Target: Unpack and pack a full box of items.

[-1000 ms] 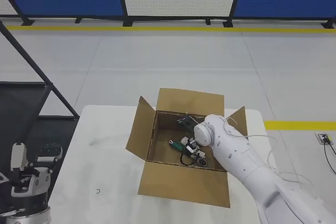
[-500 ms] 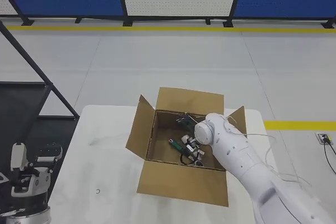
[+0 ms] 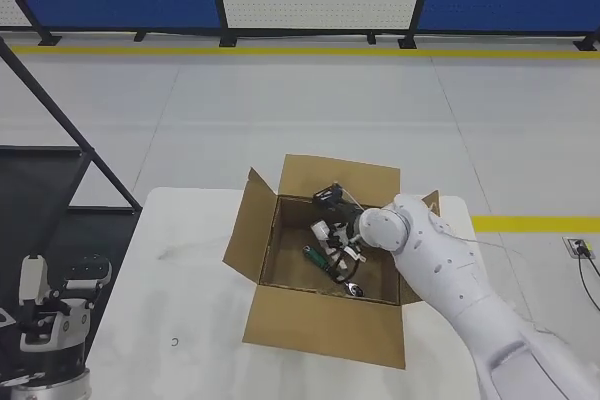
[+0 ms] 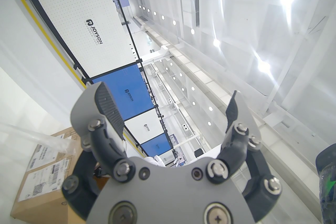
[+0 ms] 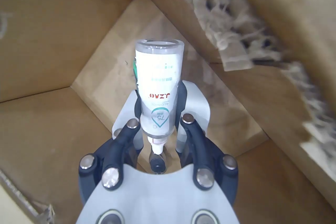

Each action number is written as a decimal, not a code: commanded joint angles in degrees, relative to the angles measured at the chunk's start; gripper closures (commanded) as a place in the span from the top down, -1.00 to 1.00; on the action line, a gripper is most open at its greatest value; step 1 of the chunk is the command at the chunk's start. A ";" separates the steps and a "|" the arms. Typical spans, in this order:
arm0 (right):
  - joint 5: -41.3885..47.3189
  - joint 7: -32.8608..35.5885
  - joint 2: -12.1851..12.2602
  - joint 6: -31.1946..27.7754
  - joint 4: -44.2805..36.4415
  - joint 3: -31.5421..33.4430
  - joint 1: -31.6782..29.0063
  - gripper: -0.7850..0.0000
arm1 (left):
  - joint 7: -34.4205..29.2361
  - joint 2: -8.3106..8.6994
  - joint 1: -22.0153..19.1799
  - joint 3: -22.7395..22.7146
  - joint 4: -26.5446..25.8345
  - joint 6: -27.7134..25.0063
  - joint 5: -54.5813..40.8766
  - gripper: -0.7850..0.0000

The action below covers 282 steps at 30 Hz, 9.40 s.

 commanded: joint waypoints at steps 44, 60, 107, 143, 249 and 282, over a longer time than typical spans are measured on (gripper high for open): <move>-11.20 6.21 15.22 26.45 -63.20 60.64 -58.23 -1.00 | 0.00 0.00 0.00 0.00 0.00 0.00 0.00 1.00; -13.44 2.91 15.39 23.47 -54.63 56.65 -53.27 -1.00 | 0.00 0.00 0.00 0.00 0.00 0.00 0.00 1.00; -22.95 10.38 17.09 23.73 -35.09 47.78 -37.25 0.19 | 0.00 0.00 0.00 0.00 0.00 0.00 0.00 1.00; -23.72 20.72 11.88 24.10 -58.40 10.64 -19.30 1.00 | 0.00 0.00 0.00 0.00 0.00 0.00 0.00 1.00; -10.55 6.77 -16.33 7.85 21.57 -11.27 4.08 -1.00 | 0.00 0.00 0.00 0.00 0.00 0.00 0.00 1.00; -31.10 3.09 4.26 16.08 -54.50 19.32 -35.58 -1.00 | 0.00 0.00 0.00 0.00 0.00 0.00 0.00 1.00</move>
